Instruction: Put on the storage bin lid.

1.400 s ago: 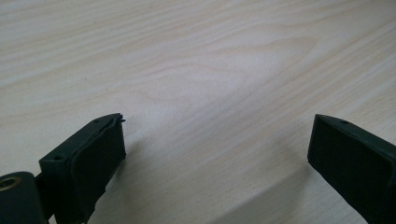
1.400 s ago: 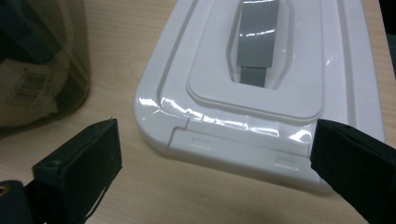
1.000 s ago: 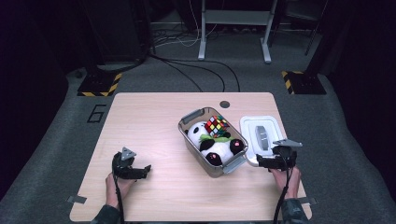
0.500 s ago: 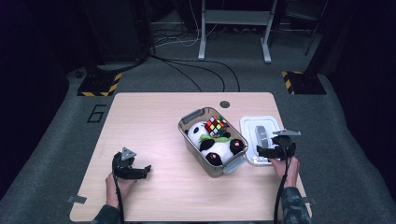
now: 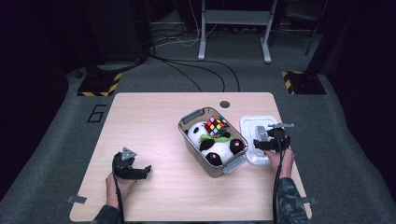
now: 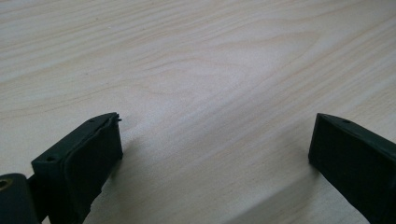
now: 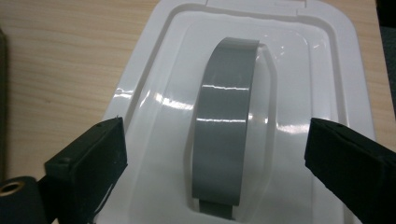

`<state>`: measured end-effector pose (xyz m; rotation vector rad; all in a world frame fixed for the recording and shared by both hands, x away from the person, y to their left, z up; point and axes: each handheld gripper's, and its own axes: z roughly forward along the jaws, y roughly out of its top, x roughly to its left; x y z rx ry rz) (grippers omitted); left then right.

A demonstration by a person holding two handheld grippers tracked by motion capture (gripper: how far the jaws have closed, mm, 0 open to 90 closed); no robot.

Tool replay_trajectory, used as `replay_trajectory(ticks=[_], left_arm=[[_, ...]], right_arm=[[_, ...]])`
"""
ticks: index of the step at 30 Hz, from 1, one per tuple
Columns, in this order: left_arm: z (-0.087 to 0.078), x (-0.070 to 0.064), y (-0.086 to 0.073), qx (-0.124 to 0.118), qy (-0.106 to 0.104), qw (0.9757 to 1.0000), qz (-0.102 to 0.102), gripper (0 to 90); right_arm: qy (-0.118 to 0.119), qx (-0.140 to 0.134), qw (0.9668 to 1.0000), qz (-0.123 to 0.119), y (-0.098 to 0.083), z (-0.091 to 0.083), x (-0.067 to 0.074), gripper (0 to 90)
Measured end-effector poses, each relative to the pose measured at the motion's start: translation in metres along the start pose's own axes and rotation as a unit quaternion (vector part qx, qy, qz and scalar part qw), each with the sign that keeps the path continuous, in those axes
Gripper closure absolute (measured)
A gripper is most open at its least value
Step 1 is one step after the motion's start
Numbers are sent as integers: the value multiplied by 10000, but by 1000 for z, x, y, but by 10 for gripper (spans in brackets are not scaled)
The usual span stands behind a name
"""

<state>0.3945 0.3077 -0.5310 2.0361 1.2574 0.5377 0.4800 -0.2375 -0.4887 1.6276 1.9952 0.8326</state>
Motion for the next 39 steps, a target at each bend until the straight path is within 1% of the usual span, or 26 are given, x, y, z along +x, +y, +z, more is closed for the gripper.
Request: replay_trajectory(ticks=[2,3,4,6,7,8,9,10,12,13,14,15,16,17,18,19,20,22,23,27,28,29,31,35,36,39], left_arm=[[0,0,0,1,0,10000,0,24],[0,0,0,18,-4,10000,5,24],[0,0,0,18,-4,10000,5,24],[0,0,0,1,0,10000,1,24],[0,0,0,0,-1,10000,1,24],[-1,0,0,43,-12,10000,6,24],[-1,0,0,43,-12,10000,6,24],[0,0,0,24,-12,10000,4,24],[-1,0,0,62,-21,10000,12,24],[-1,0,0,59,-23,10000,13,24],[-1,0,0,59,-23,10000,13,24],[0,0,0,17,-10,10000,11,24],[-1,0,0,66,-26,10000,15,24],[-1,0,0,61,-23,10000,16,24],[-1,0,0,59,-22,10000,14,24],[-1,0,0,61,-23,10000,14,24],[-1,0,0,60,-23,10000,13,24],[-1,0,0,59,-22,10000,12,24],[-1,0,0,60,-23,10000,13,24],[-1,0,0,60,-23,10000,14,24],[0,0,0,-8,-8,10000,10,24],[0,0,0,-8,-8,10000,10,25],[0,0,-1,-8,-15,10000,14,25],[0,0,-1,-6,-19,10000,20,25],[0,0,-1,-8,-16,10000,13,25],[0,0,-1,-8,-15,10000,12,25]], right_arm=[[-34,54,10000,-38,2,5,1,79],[-103,28,9999,-54,4,9,2,139],[-106,45,9999,-21,5,9,3,147],[-127,16,9999,-54,7,11,3,167],[-193,28,9998,-38,10,12,3,225],[-280,-51,9996,-52,13,13,4,303],[-280,-51,9996,-52,13,13,4,303],[-299,7,9995,-75,17,15,5,379],[-365,38,9993,-122,20,18,6,428],[-358,73,9993,-87,21,18,6,460],[-358,73,9993,-87,21,18,6,460],[-384,93,9992,-100,22,19,6,495],[-420,103,9990,-122,22,20,7,535],[-433,127,9989,-116,22,22,7,551],[-431,270,9987,-92,20,25,7,600],[-431,270,9987,-92,20,25,7,600],[-390,294,9988,-22,19,27,5,637],[-394,279,9988,5,19,27,4,644],[-389,235,9990,-42,19,27,2,662],[-343,239,9991,-36,19,26,0,666],[-280,243,9993,-48,18,25,-2,667],[-280,243,9993,-48,18,25,-2,667],[-171,205,9996,-62,19,21,-4,668],[-111,151,9998,-99,20,14,-6,669],[-90,137,9998,-64,20,13,-6,669],[-52,67,9999,-116,21,7,-9,668]])
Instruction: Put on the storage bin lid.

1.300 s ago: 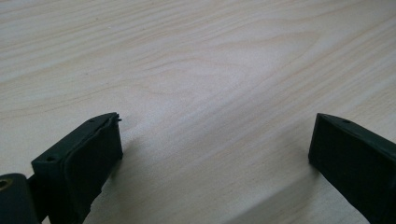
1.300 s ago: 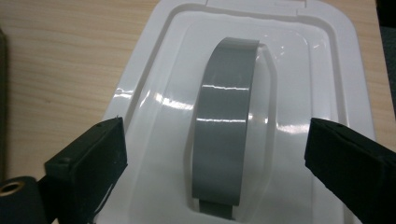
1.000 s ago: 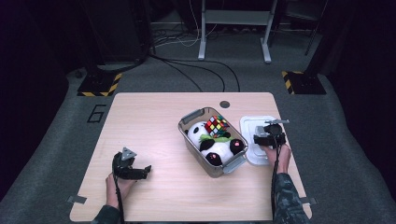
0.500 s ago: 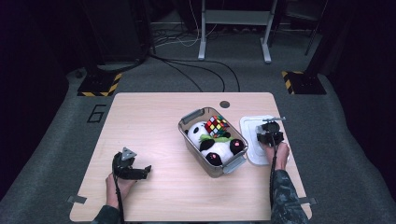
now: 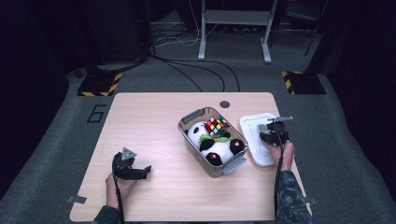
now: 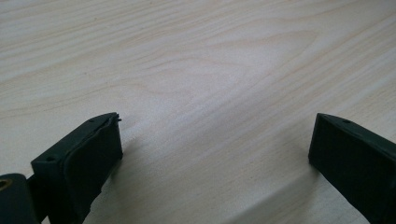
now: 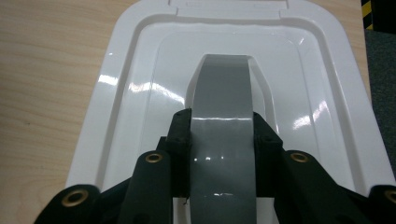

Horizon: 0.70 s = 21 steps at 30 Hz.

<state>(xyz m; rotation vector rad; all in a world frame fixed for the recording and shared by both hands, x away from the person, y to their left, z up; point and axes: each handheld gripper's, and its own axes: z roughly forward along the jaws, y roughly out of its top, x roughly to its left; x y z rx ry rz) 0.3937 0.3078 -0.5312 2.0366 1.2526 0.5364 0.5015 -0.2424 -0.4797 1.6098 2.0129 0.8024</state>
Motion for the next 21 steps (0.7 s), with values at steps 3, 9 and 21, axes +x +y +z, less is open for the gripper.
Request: replay_trajectory(ticks=[3,9,21], left_arm=[[0,0,0,-1,0,10000,0,25],[0,0,0,-2,-7,10000,9,24],[0,0,0,3,-22,10000,17,24]], right_arm=[[59,-21,10000,27,2,-8,-5,668],[74,-120,9999,21,7,-21,-10,669],[82,-241,9996,-142,23,-45,-11,669]])
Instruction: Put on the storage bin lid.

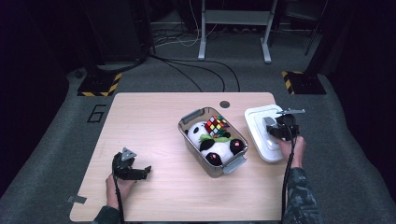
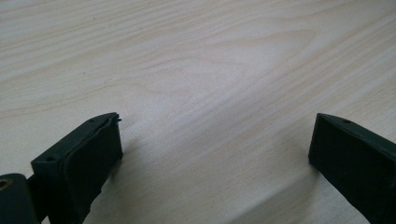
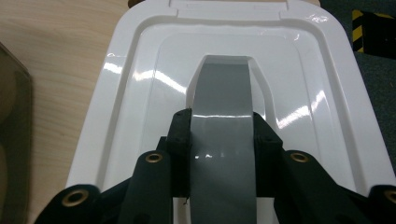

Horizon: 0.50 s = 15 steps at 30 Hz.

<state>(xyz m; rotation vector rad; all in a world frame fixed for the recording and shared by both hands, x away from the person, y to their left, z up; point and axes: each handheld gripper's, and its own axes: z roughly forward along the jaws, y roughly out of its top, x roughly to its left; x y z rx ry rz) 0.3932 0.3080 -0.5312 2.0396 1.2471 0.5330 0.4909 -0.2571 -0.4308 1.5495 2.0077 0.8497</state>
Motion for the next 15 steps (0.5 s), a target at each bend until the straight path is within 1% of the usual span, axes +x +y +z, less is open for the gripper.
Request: replay_trajectory(ticks=[8,10,12,13,15], left_arm=[[0,0,0,0,0,10000,3,24],[0,0,0,1,0,10000,2,25],[0,0,0,2,0,10000,3,25],[0,0,0,1,0,10000,1,25],[0,0,0,2,-1,10000,4,25]], right_arm=[[30,-82,9999,-91,13,-17,3,669],[40,-61,9999,-82,15,-19,4,669],[60,-126,9998,-121,19,-25,6,669],[81,-114,9999,-90,21,-27,8,669],[103,-145,9998,-116,22,-28,9,669]])
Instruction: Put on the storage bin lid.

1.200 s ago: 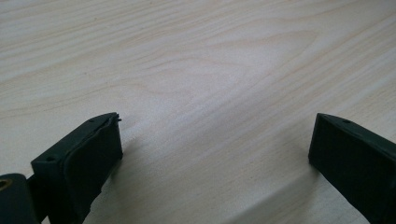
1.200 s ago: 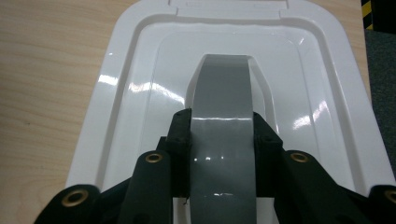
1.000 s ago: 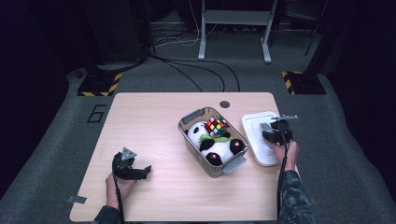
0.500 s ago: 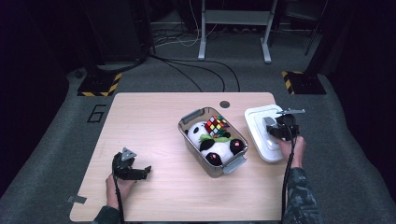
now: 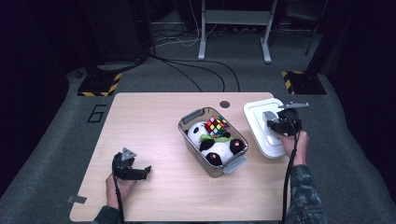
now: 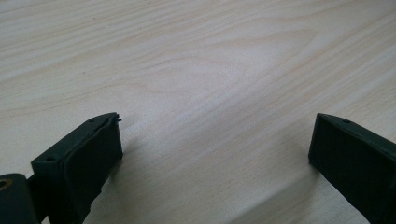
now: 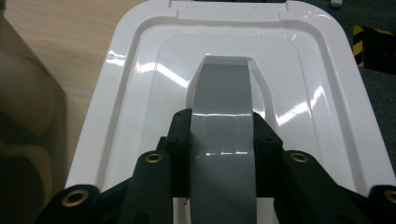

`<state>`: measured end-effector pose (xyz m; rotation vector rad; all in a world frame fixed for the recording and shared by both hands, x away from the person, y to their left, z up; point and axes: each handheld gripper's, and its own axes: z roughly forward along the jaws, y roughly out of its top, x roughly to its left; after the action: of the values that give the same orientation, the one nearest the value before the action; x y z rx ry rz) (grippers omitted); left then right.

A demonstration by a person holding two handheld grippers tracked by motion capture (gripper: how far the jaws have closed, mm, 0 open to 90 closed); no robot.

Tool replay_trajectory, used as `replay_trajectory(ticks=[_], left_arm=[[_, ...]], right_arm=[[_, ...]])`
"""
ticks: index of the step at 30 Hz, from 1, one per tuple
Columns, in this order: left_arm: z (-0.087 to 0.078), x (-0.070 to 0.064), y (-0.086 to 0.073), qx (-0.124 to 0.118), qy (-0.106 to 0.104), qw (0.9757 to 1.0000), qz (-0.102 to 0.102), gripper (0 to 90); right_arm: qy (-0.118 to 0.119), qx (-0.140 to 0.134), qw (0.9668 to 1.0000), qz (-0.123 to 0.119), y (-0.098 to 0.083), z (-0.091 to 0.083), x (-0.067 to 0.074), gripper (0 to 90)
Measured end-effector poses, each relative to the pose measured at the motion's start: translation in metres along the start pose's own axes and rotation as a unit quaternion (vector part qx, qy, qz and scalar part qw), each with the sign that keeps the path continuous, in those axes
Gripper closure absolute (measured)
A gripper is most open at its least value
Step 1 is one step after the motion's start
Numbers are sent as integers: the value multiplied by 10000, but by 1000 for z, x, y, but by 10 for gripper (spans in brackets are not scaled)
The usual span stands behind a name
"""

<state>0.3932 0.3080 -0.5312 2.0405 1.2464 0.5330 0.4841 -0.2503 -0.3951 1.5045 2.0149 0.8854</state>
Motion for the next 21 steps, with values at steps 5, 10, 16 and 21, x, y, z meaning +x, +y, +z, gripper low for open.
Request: replay_trajectory(ticks=[5,10,16,21], left_arm=[[0,0,0,-1,1,10000,-1,25],[0,0,0,0,0,10000,-2,25],[0,0,0,1,0,10000,-1,25],[0,0,0,1,0,10000,0,25]], right_arm=[[77,-69,9999,-53,9,-9,8,668],[222,-150,9995,-146,16,-18,18,668],[425,-197,9986,-250,24,-25,35,669],[599,-227,9973,-366,30,-29,50,668]])
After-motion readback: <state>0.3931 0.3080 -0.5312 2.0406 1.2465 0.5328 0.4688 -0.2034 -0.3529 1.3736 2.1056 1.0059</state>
